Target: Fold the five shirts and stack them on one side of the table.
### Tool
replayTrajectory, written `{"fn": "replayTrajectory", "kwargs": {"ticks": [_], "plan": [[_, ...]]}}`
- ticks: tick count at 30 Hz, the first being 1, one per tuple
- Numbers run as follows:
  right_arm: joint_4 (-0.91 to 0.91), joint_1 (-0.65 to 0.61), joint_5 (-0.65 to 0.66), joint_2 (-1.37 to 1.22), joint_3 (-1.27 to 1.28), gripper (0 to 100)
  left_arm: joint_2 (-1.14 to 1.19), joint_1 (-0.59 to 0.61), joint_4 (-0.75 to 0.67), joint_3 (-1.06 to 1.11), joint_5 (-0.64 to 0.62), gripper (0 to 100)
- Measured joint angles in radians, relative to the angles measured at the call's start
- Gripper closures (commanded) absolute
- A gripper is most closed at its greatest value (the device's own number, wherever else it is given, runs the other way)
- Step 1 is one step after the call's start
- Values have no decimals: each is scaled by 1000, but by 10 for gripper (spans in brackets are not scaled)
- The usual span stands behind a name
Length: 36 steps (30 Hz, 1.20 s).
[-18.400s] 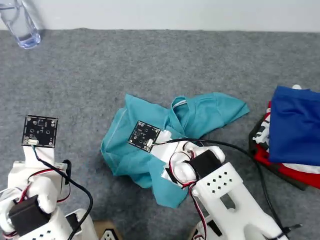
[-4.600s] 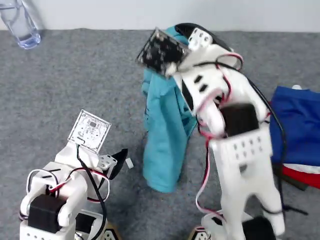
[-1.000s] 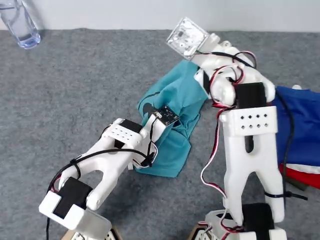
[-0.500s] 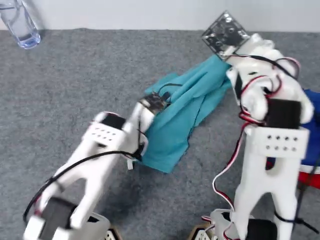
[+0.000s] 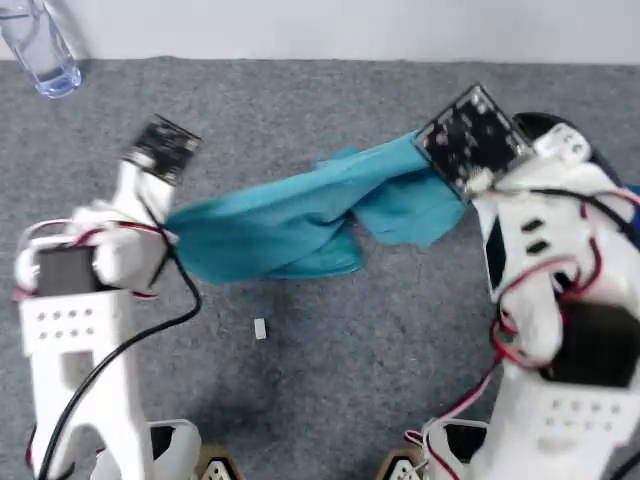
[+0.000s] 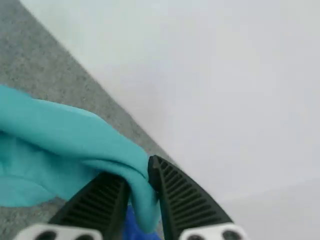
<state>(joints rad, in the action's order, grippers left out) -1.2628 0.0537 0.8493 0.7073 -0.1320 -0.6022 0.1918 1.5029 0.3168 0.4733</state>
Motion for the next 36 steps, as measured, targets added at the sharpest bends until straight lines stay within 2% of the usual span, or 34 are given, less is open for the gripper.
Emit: {"fn": "replayTrajectory", "kwargs": {"ticks": [4, 11, 17, 21, 28, 31, 34, 36], "plan": [[21, 43, 0, 41, -2, 990, -51, 58, 8, -68, 18, 985], [81, 218, -3, 57, -2, 990, -60, 161, 31, -77, 124, 984], [81, 230, -6, 89, -3, 990, -97, 167, 61, -77, 164, 984], [20, 183, -23, 138, -3, 990, -172, 164, 61, -77, 167, 986], [-255, -14, -130, 114, -3, 990, -210, 160, 54, 55, 126, 986], [-384, -120, -181, 43, -3, 989, -210, 166, -9, 186, 92, 986], [-474, -218, -236, -63, 20, 982, -209, 221, -98, 305, 57, 986], [-479, -272, -267, -123, 74, 930, -209, 255, -140, 354, 44, 986]]}}
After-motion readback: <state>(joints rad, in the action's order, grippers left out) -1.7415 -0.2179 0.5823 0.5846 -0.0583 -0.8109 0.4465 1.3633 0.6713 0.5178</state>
